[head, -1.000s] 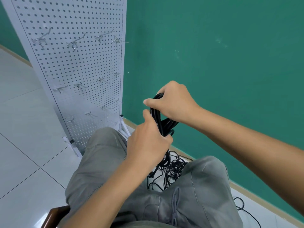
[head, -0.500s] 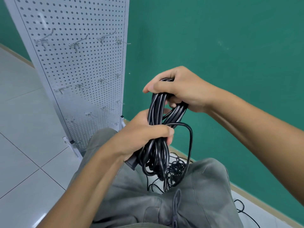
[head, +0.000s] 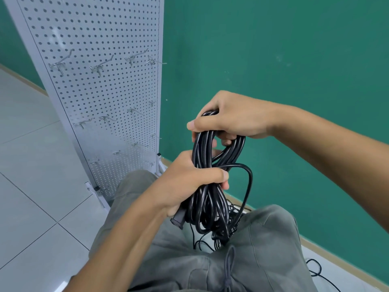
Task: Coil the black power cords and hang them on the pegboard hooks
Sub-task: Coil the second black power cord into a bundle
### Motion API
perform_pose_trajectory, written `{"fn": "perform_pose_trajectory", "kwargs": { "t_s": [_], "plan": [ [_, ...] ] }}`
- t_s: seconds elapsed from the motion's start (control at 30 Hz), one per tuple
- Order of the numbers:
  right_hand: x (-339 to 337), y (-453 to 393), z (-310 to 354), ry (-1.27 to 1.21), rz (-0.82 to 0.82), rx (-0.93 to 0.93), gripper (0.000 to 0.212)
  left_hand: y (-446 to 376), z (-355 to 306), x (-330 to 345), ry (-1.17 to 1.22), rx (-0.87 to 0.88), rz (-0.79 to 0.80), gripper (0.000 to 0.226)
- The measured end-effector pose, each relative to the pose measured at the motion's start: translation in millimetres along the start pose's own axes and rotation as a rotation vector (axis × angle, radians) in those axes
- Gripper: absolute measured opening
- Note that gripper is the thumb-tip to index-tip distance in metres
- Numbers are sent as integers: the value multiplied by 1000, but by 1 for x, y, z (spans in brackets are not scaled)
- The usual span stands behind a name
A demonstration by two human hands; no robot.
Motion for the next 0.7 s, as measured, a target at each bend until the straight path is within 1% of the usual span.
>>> {"fn": "perform_pose_trajectory", "kwargs": {
  "t_s": [0.03, 0.1, 0.13, 0.2, 0.27, 0.33, 0.4, 0.5, 0.57, 0.63, 0.7],
  "plan": [
    [0, -1, -1, 8, 21, 15, 38, 0, 2, 1, -10, -8, 11, 8],
    [1, -2, -3, -4, 40, 37, 43, -1, 3, 1, -4, -28, 60, 23],
    [1, -4, -5, -19, 36, 40, 44, -1, 2, 1, -1, -34, 89, 27],
    [2, -7, -9, -48, 21, 45, 43, -2, 4, 0, 10, -48, 136, 25],
    [4, -8, -11, -71, 13, 38, 41, -2, 6, -1, 28, -55, 146, 20],
    [6, -9, -10, -87, 4, 20, 37, -3, 9, -3, 76, -45, 120, 10],
    [8, -11, -10, -101, -26, 4, 35, -5, 13, -7, 150, -49, 95, 6],
    [10, -14, -15, -148, -112, -18, 39, -7, 20, -10, 284, -117, 62, 13],
    [10, -12, -26, -225, -166, -9, 43, -9, 21, -16, 294, -114, 6, 14],
    [15, -8, -46, -312, -108, 47, 53, -12, 20, -26, 286, -80, -70, 5],
    [27, 0, -66, -344, -5, 114, 65, -13, 18, -37, 294, -51, -142, 14]
  ]
}}
Point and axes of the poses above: each hand's wrist, its own y-axis away from the middle knuckle, its own x-axis out of the palm, z = x × y, the point moved 4 cm from there along -y, towards the middle knuckle, and after that the axes turned 6 degrees about -z, right-handed, at the moved point
